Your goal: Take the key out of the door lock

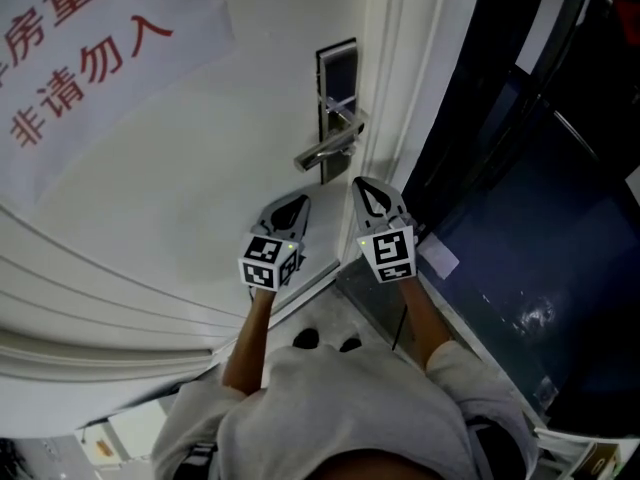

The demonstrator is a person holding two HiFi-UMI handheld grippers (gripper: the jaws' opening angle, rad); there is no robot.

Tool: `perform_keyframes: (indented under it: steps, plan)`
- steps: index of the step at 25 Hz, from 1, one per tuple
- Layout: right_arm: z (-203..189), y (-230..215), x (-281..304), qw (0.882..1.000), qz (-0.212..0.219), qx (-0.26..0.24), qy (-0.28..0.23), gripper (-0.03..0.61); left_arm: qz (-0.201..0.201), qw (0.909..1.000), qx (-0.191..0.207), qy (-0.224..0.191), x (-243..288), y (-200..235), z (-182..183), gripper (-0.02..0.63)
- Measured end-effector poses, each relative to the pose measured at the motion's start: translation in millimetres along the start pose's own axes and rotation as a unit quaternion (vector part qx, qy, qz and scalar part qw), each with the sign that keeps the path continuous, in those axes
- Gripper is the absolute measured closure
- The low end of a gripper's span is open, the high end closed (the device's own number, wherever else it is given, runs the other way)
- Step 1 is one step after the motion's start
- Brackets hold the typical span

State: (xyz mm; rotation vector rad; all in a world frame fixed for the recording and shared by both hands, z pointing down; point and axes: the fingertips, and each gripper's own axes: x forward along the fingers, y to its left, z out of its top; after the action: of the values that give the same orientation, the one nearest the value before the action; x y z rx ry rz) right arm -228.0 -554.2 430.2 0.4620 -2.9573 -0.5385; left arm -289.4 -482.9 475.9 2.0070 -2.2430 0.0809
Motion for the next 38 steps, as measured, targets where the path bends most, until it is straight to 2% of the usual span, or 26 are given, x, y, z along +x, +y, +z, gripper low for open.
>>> perform_keyframes:
  steps: [9,14,17,20,26,31,34,38]
  plan:
    - [41.9,-20.9,11.5,0.997,-0.007,-0.073,-0.027,0.555,-0.010,0.9999,0.002,-0.001,2.5,-1.5,1.9,0.595]
    - [49.5,-23.6,14.3,0.985,-0.012,-0.174,-0.017,0.555,-0.012,0.9999,0.003,-0.001,2.6,-0.2,2.7,0.595]
    - [48.7,-23.0,14.4,0.969,-0.012,-0.248,-0.007,0.555,-0.014,0.9999,0.003,0.003,4.2,0.4,0.0,0.595]
    - [46.1,-20.7,14.5,0.946,-0.011,-0.324,0.003,0.555,-0.016,0.9999,0.002,0.005,7.6,-0.1,-1.7,0.595]
    - [34.1,-13.3,16.7,0.880,-0.017,-0.475,0.016,0.555,-0.025,0.9997,0.006,0.004,13.7,-5.7,-0.6,0.595]
    - [24.7,-12.4,19.3,0.838,-0.023,-0.545,0.022,0.555,-0.025,0.9997,0.006,0.004,15.5,-5.6,-0.5,0.595]
    - [23.9,-11.8,18.4,0.825,-0.025,-0.565,0.015,0.554,-0.024,0.9997,0.006,0.004,15.7,-4.6,-0.7,0.595]
    - [23.8,-9.6,18.2,0.829,-0.012,-0.559,0.010,0.552,-0.025,0.9997,0.003,0.006,15.9,-4.5,-2.6,0.595]
